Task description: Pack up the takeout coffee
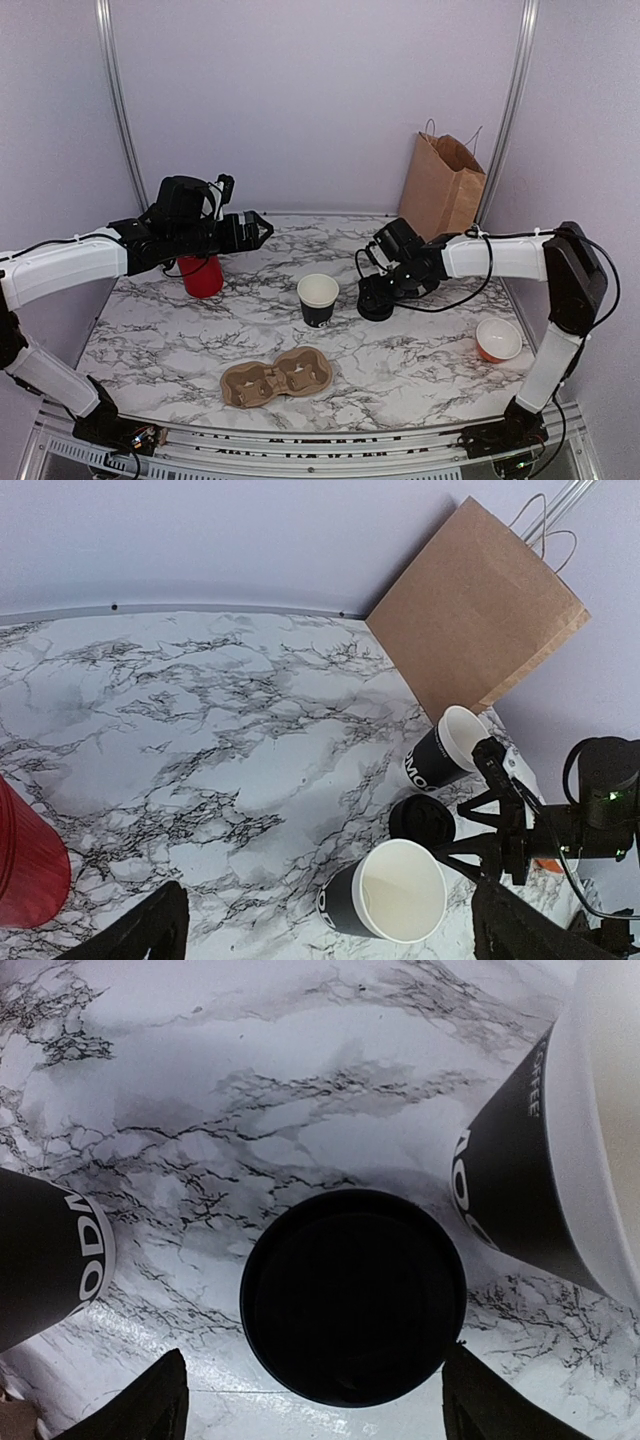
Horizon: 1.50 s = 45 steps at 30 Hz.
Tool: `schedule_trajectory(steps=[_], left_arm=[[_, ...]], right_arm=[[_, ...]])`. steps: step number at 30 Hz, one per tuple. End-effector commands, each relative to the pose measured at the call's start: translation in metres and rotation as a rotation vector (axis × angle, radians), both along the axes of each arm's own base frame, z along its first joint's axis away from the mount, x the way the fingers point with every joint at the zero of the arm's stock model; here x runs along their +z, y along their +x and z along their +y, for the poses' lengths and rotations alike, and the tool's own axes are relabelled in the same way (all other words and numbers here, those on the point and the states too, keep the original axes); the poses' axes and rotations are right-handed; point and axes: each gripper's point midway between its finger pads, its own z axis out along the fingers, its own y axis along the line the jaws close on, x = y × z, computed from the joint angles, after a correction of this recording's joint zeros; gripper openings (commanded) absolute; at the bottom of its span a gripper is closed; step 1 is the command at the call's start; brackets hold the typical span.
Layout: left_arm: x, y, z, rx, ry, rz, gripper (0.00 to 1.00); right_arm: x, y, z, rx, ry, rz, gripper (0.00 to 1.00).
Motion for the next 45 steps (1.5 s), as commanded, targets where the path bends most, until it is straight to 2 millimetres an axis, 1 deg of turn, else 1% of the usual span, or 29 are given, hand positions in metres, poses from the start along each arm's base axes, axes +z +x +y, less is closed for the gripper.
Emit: schedule_trajectory(steps=[1,4,10,19,26,29,32,37,45], left_arm=[[0.015,0.000,0.003,0.004,-0.012,-0.020,0.99],[0.014,0.000,0.004,0.009,-0.009,-0.020,0.99],[0.011,0.000,0.003,0.005,-0.008,-0.013,0.99],[0.009,-0.001,0.004,0.010,-0.006,-0.010,0.99],[0.007,-0.001,0.003,0.008,-0.012,-0.001,0.99],[0.007,-0.001,0.002,0.003,-0.017,0.003,0.99],[0.007,-0.001,0.001,0.001,-0.018,0.002,0.99],[0.007,0.000,0.001,0.003,-0.020,0.005,0.99],[0.005,0.001,-0.003,-0.006,-0.025,0.016,0.99]], right_arm=[[-0.005,0.014,0.000,-0.014,-0.012,-0.034,0.84],[-0.009,0.017,-0.002,-0.026,-0.030,-0.039,0.84],[-0.010,0.024,-0.006,-0.055,-0.052,-0.057,0.83],[-0.012,0.024,-0.006,-0.062,-0.055,-0.052,0.82],[-0.020,0.024,-0.002,-0.057,-0.038,-0.036,0.80],[-0.023,0.024,0.000,-0.055,-0.029,-0.030,0.78],[-0.021,0.025,0.000,-0.064,-0.026,-0.035,0.75],[-0.008,0.028,-0.004,-0.077,-0.036,-0.063,0.70],[0.014,0.028,-0.004,-0.075,-0.025,-0.097,0.67]])
